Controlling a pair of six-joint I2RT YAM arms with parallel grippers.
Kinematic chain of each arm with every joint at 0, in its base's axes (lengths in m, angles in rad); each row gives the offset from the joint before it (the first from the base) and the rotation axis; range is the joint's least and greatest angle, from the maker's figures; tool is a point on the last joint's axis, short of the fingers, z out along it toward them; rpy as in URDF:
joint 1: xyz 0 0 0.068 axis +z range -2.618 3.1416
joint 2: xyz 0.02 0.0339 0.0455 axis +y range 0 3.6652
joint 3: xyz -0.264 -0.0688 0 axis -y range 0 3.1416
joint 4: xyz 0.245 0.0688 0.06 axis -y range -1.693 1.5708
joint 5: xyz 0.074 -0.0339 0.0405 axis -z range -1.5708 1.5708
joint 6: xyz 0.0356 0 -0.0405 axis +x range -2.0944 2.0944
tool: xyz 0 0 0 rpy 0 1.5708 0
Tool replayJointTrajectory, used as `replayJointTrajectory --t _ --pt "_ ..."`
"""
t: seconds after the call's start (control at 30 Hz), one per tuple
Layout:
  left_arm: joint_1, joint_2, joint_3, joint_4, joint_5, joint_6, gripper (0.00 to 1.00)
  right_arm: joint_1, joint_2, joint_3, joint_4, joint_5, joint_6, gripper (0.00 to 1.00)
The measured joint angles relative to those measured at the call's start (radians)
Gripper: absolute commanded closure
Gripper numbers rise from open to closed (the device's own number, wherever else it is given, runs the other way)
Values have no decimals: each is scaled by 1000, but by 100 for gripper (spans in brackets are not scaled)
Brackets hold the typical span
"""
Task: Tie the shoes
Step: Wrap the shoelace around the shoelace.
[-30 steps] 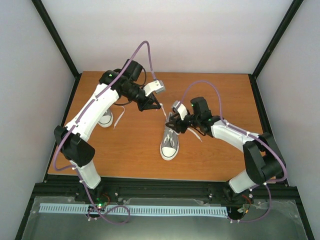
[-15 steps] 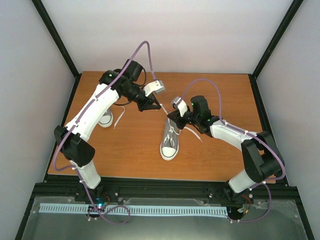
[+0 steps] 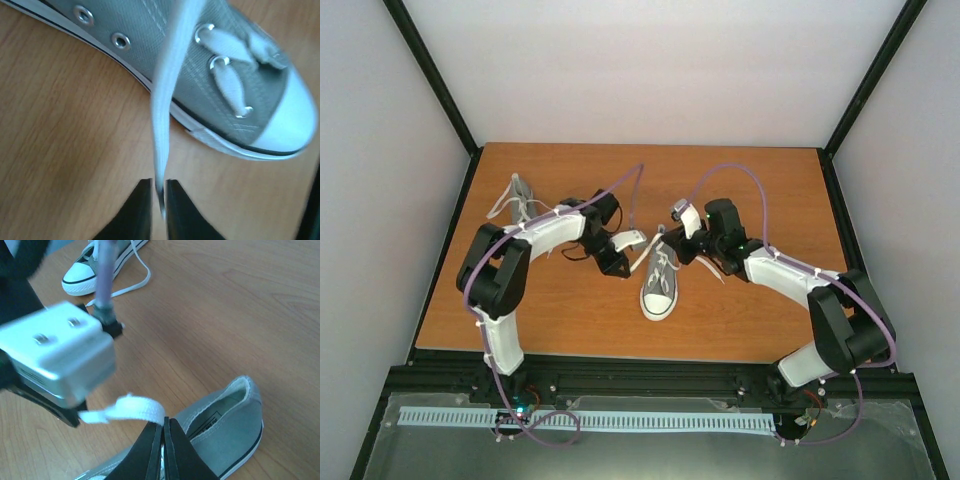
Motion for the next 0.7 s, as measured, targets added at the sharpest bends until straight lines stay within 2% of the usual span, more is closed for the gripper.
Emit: replayJointTrajectory --t 0.1,0.13,0.2,0.27,0.33,0.5,0.7 --pt "-23 32 -54 102 -31 -18 59 0 -5 -9 -6 13 22 97" --pt "-29 32 -61 118 -37 -11 55 0 -5 -10 -8 16 27 97" --pt "-41 32 -64 158 -53 -14 47 0 -6 -10 -19 23 40 97" --pt "-50 29 -64 190 -72 -7 46 0 -8 -10 -32 29 51 97" --pt "-51 19 -64 204 -82 -4 46 0 -10 -10 -51 33 69 97" --pt "-53 -54 -63 265 -60 -53 66 0 -11 0 -102 44 133 97" --pt "-92 -61 -63 459 -71 -154 68 0 -11 23 -140 76 256 97"
